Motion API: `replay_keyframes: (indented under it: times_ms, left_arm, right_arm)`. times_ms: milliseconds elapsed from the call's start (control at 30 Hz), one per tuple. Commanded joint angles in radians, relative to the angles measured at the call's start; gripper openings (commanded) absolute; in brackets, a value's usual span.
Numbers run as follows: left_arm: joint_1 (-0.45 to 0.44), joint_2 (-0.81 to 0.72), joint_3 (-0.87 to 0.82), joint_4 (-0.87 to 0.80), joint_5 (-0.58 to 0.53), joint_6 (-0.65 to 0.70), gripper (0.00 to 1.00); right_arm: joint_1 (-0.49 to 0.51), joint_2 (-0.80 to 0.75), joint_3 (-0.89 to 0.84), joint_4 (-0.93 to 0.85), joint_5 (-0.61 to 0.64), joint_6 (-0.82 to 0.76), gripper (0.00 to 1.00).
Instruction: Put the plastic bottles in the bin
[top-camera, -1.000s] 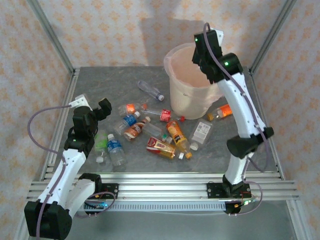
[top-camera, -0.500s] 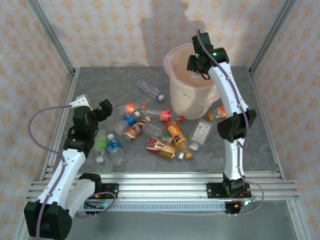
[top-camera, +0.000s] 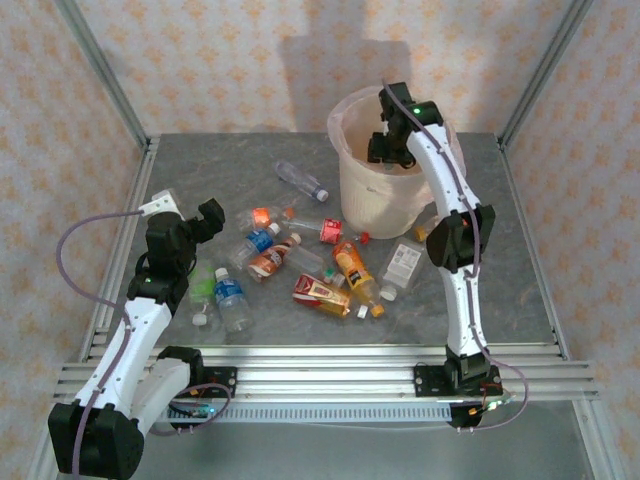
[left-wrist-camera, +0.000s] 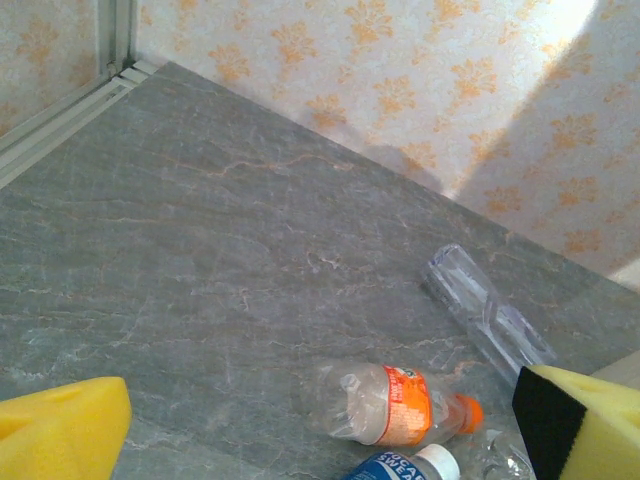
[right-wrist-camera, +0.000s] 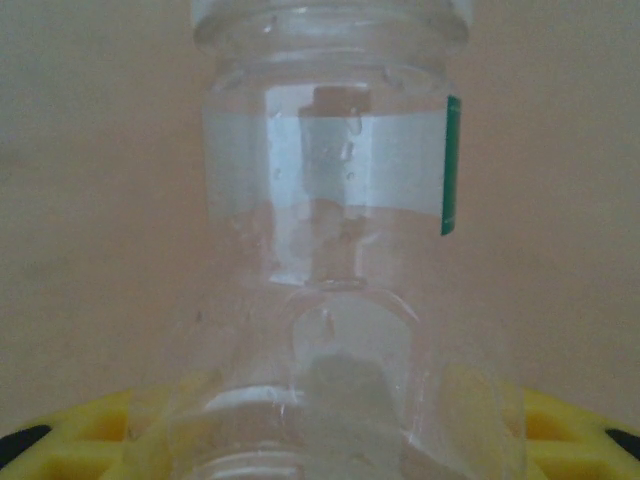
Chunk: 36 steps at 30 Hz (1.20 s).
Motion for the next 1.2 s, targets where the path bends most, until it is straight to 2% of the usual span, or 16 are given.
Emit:
replay_keyframes:
  times_ms: [0,100,300,733,1167]
  left_arm:
    - [0.006,-0.02,0.023,-0.023,-0.011,-0.016,1.0]
    - [0.006,-0.019,0.021,-0.023,-0.016,-0.017,1.0]
    - [0.006,-0.021,0.02,-0.04,-0.039,-0.025,1.0]
    - [0.006,-0.028,0.069,-0.179,-0.064,-0.067,1.0]
    - [0.006,-0.062,0.096,-0.387,-0.105,-0.076,1.0]
  right_arm:
    - [-0.002,0.03,0.045,-0.05,-0.01,-0.05,0.28]
    - [-0.003,0.059,0.048,-0.057,-0.013,-0.065,0.28]
    - [-0.003,0.121,0.069,-0.074,0.0,-0.073,0.56]
    - [-0.003,0.135,0.144,-0.099,0.028,-0.091,1.0]
    - [-0.002,-0.03,0.193,-0.086,0.068,-0.028,0.99]
